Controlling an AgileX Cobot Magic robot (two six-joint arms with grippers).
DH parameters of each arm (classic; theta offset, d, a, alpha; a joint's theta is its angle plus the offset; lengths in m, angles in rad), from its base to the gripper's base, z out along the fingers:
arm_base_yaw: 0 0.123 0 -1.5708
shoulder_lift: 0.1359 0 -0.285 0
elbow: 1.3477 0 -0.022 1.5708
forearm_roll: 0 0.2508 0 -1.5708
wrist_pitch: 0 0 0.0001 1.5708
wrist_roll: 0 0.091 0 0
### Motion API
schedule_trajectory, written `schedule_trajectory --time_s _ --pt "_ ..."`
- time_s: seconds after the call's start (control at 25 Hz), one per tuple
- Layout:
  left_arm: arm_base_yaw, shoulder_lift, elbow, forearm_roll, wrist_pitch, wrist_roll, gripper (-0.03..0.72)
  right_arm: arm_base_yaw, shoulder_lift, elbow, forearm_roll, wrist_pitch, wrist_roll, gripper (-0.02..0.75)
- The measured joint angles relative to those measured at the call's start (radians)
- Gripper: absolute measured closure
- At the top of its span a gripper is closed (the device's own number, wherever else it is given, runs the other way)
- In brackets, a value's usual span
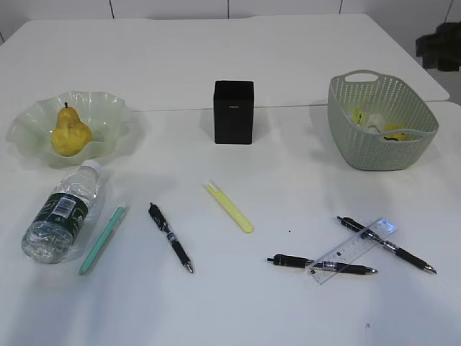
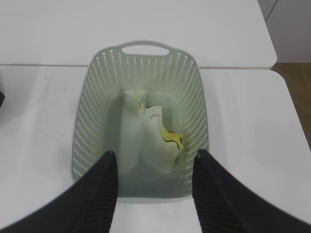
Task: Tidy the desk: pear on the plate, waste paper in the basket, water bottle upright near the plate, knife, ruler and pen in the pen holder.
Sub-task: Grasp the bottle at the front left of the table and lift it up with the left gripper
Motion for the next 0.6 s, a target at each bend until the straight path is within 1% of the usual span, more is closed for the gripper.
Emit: schedule_trajectory --time_s 0.12,0.32,0.44,0.6 --pt "0.000 0.000 0.000 0.000 0.000 0.000 0.445 0.000 -0.064 0.144 -0.009 -0.113 -0.002 0.333" --pt "0.000 0.000 0.000 0.000 -0.016 0.000 0.445 0.000 -0.156 0.332 -0.012 -0.293 -0.002 0.333" --pt "0.000 0.000 0.000 0.000 -0.023 0.000 0.445 0.000 -0.217 0.427 -0.014 -0.358 -0.002 0.333" --pt "0.000 0.000 0.000 0.000 -0.029 0.000 0.445 0.000 -0.305 0.537 -0.020 -0.403 -0.002 0.333"
